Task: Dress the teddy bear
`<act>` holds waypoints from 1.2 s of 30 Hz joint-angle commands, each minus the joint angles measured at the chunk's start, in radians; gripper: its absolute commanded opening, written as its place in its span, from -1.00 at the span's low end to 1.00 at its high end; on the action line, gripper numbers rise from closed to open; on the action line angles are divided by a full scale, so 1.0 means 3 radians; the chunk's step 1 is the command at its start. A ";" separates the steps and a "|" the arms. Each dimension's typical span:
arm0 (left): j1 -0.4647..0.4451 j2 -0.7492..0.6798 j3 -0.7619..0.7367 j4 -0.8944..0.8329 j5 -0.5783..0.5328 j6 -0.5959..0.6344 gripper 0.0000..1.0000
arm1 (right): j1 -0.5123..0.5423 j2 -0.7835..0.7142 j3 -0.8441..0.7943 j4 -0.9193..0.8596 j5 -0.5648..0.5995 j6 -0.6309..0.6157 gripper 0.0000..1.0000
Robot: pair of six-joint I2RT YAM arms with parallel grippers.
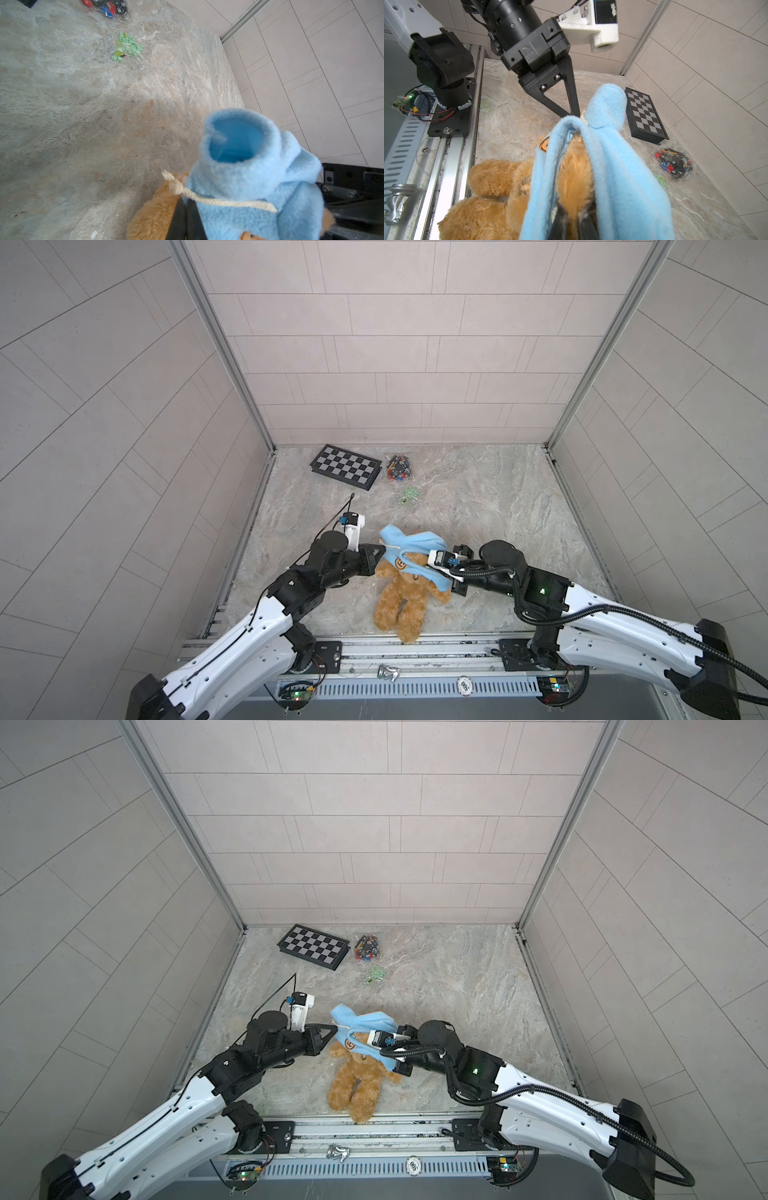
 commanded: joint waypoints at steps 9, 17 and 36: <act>0.0455 0.0270 -0.0256 -0.0177 -0.0264 0.0048 -1.00 | 0.0069 -0.0277 -0.0032 0.0228 0.0072 -0.0099 -1.00; -0.0260 0.0303 0.0143 -0.0258 -0.0179 0.0079 -1.00 | 0.0130 0.0150 0.0219 0.0124 0.0436 -0.0011 -1.00; -0.0350 0.0347 -0.0151 0.0147 0.0177 0.0211 -1.00 | 0.0124 0.0184 0.0413 -0.0015 0.1124 0.0380 -1.00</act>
